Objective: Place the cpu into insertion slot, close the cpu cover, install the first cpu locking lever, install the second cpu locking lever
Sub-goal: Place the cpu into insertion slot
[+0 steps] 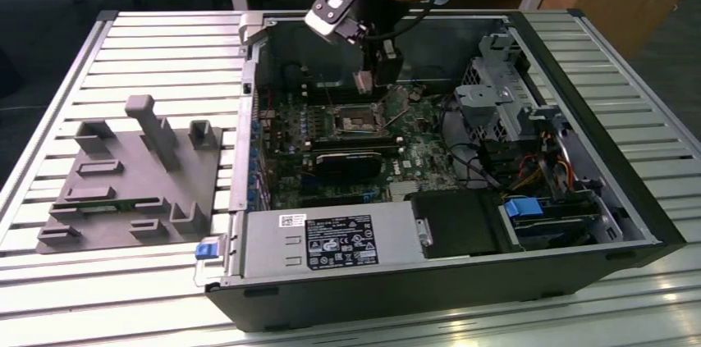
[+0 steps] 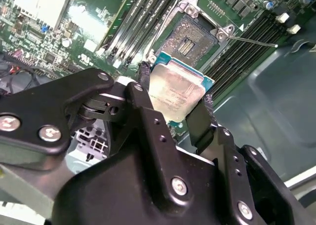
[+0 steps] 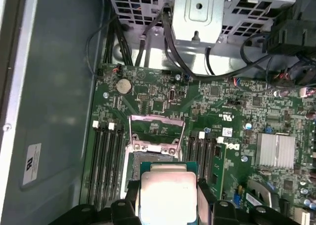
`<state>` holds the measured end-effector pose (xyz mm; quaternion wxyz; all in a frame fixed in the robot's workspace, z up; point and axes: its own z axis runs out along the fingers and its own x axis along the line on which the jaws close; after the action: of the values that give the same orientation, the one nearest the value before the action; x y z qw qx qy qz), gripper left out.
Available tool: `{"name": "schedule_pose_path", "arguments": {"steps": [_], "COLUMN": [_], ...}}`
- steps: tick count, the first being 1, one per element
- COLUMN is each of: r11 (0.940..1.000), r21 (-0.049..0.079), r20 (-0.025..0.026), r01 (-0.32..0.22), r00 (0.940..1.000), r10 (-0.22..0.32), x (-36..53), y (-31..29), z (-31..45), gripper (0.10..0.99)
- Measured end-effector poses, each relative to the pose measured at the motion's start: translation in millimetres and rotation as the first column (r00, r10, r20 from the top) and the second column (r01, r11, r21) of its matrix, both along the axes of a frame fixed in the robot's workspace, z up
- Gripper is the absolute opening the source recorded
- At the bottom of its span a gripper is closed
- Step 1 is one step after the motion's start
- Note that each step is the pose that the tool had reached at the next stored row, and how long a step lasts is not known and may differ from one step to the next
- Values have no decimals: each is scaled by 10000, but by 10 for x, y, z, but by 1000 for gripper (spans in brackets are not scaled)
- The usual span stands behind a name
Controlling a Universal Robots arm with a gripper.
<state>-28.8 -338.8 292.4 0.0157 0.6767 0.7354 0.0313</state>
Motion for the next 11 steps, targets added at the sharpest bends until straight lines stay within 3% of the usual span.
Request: {"name": "schedule_pose_path", "arguments": {"steps": [11], "r11": [9995], "r21": [-25], "r20": [0], "r01": [322], "r00": [9995], "r10": [-322], "x": [-24], "y": [43], "z": [-145], "gripper": [541]}}
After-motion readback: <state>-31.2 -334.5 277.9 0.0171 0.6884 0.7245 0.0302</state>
